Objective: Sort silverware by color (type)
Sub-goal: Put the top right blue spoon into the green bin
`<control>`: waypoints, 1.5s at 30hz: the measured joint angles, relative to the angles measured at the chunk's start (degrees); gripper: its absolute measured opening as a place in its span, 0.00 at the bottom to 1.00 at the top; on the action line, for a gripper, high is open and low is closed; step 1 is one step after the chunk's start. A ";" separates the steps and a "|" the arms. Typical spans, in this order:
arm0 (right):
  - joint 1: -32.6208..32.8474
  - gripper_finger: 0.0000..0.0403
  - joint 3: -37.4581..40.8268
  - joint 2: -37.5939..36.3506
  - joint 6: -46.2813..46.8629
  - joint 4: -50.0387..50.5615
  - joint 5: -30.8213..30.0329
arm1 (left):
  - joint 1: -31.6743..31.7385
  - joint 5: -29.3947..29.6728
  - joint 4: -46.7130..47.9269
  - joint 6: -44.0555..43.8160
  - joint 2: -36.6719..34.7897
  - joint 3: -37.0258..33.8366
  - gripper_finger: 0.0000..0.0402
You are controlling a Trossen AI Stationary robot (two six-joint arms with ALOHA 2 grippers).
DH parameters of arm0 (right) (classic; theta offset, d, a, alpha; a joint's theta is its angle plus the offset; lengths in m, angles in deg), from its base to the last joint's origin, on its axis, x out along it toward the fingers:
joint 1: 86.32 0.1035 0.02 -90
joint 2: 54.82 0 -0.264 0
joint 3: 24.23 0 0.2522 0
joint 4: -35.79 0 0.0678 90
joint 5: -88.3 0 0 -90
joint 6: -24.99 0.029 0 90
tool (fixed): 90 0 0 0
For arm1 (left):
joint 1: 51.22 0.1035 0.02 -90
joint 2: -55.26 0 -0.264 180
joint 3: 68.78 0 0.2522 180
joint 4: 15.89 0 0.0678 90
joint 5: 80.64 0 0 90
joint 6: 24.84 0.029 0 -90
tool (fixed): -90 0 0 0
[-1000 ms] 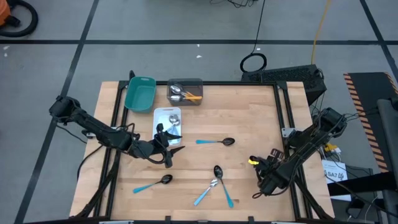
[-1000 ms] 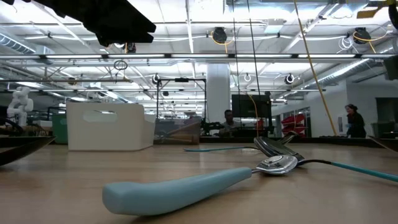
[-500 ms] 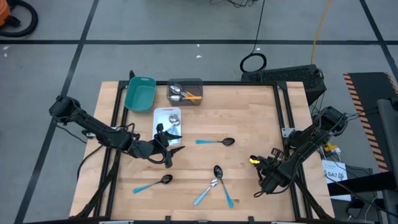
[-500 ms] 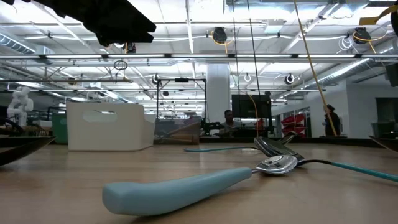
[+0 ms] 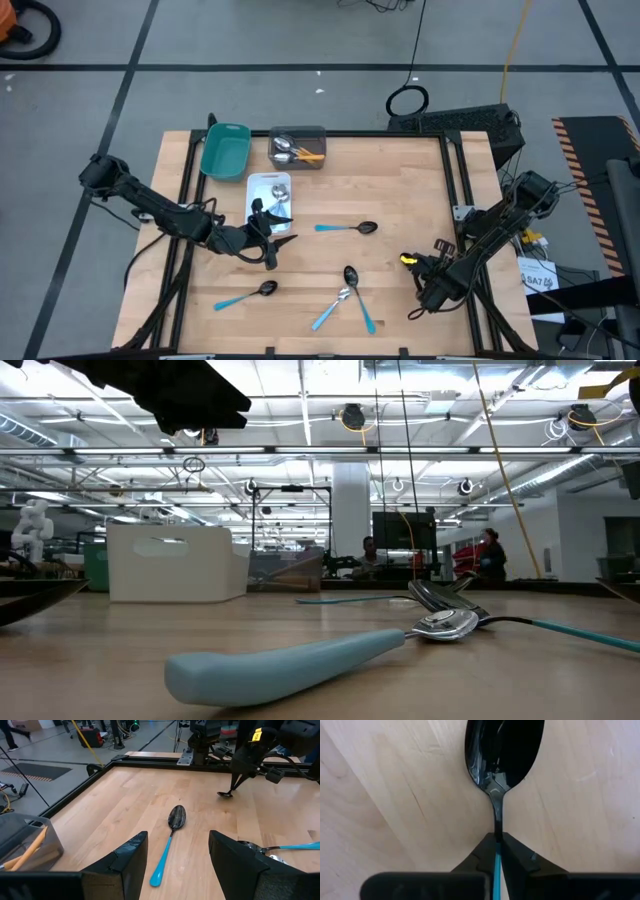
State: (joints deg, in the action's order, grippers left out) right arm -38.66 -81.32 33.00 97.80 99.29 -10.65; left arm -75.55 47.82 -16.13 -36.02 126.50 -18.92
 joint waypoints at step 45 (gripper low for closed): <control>-9.46 0.01 -1.11 -15.87 -35.70 -29.98 -49.60 | 1.20 0.02 -2.58 -3.98 0.00 0.00 0.52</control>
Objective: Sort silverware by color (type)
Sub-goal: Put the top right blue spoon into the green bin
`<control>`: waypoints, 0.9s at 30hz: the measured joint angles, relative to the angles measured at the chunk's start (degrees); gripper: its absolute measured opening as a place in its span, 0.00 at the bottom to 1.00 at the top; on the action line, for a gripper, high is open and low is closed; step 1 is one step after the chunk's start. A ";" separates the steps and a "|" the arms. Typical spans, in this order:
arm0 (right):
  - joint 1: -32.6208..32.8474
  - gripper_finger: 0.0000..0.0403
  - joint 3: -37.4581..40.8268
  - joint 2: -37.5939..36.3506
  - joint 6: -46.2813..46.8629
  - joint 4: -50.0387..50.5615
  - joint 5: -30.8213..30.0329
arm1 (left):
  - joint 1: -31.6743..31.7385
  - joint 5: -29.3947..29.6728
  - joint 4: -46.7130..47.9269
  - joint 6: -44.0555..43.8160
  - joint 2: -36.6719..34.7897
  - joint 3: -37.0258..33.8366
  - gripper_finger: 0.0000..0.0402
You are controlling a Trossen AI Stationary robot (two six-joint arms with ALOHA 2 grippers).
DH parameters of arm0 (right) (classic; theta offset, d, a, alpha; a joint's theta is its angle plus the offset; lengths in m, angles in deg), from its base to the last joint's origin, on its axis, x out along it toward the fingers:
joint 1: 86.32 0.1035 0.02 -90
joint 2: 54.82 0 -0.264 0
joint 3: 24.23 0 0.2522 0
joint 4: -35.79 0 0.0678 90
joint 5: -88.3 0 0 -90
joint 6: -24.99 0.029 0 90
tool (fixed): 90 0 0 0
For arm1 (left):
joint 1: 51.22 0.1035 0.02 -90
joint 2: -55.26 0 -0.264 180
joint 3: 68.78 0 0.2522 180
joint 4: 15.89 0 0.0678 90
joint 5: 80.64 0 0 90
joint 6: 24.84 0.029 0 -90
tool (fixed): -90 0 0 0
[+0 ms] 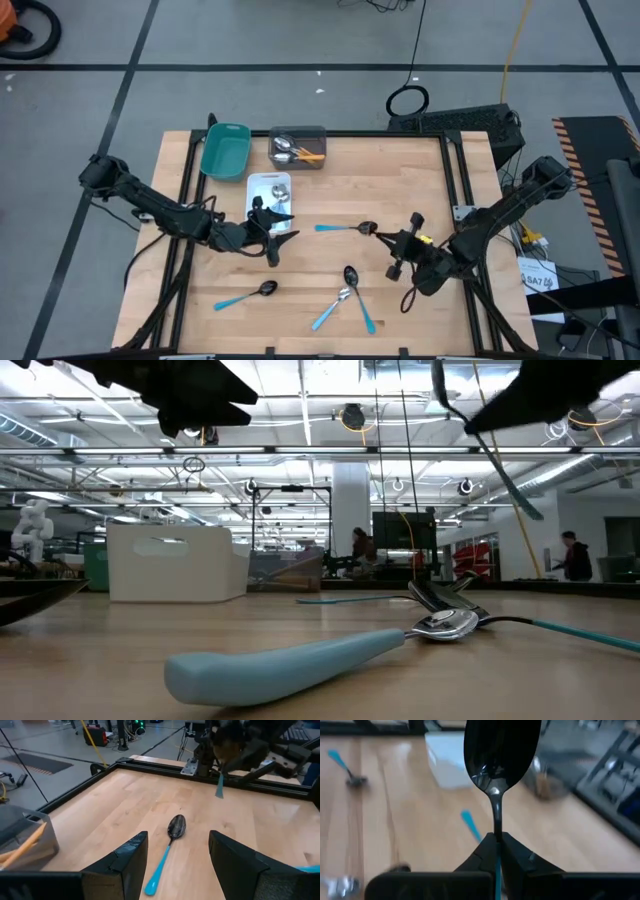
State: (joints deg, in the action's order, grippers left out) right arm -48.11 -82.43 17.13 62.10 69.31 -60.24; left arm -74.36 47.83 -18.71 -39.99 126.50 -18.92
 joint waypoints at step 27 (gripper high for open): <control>-4.30 0.01 -0.07 -0.32 -33.94 -31.64 -2.73 | 0.03 8.57 -8.39 20.27 35.10 30.72 0.82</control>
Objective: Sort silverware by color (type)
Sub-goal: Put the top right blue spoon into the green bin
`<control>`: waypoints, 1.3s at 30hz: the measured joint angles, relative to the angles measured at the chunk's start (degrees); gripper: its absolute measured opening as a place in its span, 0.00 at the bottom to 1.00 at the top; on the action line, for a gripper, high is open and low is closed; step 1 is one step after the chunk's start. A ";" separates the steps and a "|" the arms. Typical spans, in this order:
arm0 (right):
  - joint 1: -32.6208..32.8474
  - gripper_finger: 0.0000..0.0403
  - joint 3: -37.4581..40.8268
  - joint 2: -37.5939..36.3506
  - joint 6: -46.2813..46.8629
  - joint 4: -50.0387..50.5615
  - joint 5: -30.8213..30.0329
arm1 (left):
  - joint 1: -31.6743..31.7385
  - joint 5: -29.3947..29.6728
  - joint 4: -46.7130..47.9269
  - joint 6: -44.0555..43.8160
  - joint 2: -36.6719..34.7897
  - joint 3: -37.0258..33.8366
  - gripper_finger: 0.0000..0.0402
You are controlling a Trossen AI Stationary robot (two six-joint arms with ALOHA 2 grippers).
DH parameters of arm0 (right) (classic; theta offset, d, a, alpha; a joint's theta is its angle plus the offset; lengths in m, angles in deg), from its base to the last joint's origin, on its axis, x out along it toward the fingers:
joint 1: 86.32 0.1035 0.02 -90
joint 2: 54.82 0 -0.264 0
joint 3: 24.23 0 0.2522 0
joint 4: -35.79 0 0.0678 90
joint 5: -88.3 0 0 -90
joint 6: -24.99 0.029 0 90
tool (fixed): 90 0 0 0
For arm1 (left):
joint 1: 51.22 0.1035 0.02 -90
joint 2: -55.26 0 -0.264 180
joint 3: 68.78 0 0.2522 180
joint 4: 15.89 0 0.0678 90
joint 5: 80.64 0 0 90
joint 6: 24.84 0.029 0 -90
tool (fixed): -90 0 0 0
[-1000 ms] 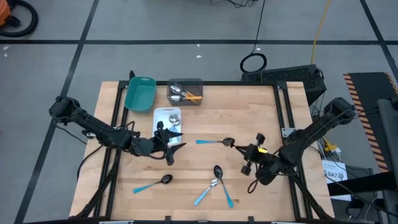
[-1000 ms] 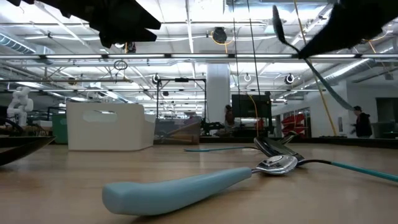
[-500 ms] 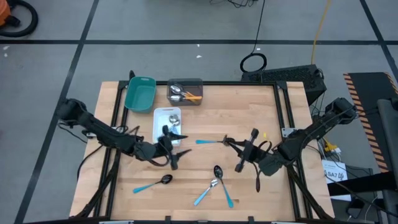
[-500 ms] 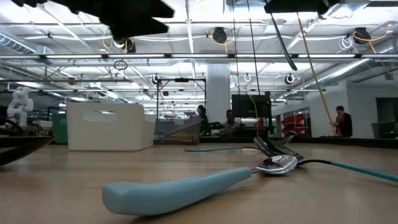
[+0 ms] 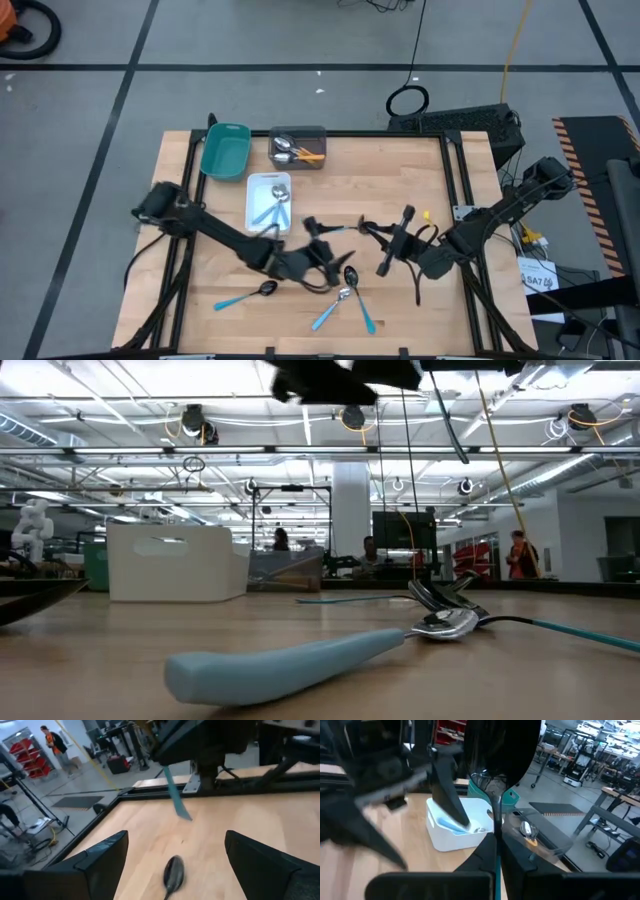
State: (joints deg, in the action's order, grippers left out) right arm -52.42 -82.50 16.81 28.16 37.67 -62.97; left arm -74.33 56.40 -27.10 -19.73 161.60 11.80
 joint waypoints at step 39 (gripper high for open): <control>5.44 0.01 0.00 -0.54 -7.33 -11.71 1.53 | 2.10 -0.32 -15.89 -2.12 16.41 11.48 0.82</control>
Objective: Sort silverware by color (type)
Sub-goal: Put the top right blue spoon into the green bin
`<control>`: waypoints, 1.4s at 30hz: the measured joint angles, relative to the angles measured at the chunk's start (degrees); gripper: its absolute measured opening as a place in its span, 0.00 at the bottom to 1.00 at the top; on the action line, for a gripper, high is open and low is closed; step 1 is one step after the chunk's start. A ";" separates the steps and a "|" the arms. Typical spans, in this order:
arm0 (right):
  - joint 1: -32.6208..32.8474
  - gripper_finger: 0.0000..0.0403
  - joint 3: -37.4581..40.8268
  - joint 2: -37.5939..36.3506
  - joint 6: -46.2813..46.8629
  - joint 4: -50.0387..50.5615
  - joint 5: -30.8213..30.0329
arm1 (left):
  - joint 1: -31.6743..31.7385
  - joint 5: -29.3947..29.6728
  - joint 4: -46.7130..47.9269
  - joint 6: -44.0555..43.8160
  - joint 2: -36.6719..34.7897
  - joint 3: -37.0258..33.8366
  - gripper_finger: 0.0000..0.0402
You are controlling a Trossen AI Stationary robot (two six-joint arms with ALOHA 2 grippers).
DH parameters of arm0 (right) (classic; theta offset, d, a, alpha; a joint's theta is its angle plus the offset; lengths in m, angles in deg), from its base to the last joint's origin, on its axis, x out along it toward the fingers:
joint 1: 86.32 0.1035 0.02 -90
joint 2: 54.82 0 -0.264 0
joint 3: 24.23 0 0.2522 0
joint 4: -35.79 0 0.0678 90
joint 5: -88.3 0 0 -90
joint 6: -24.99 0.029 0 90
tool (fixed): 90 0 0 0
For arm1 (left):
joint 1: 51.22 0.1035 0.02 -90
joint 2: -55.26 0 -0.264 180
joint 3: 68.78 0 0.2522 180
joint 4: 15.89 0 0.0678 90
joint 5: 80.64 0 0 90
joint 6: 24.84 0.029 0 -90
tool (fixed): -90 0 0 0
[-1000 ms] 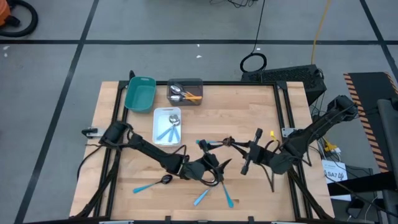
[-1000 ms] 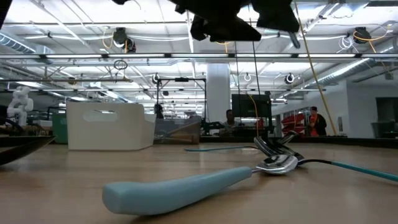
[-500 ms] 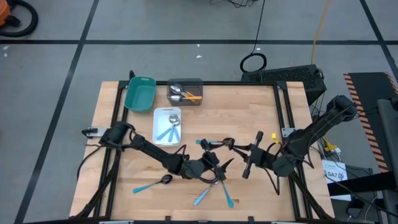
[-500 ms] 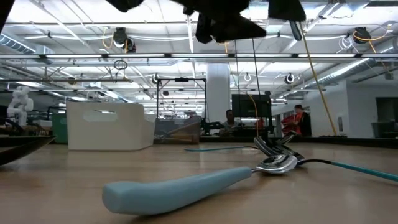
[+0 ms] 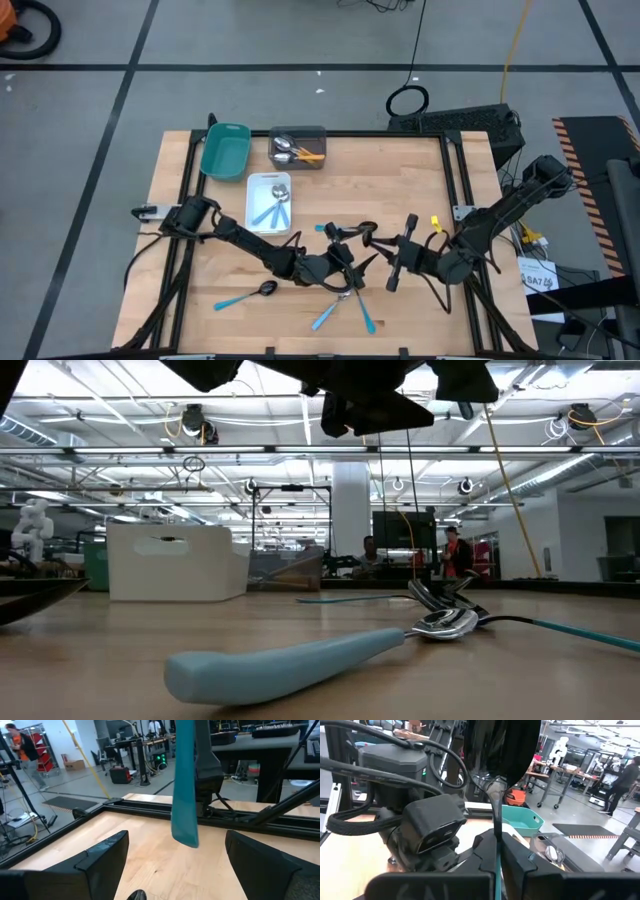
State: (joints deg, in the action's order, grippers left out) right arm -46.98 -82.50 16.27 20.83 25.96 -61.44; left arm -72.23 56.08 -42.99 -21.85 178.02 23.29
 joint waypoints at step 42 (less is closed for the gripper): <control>0.21 0.08 0.02 0.00 2.46 6.75 0.39 | 1.53 -4.98 6.71 2.34 -0.22 0.00 0.01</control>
State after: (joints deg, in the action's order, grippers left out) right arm -46.77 -82.48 16.27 23.29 32.72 -61.05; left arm -70.70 51.10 -36.29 -19.51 177.79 23.29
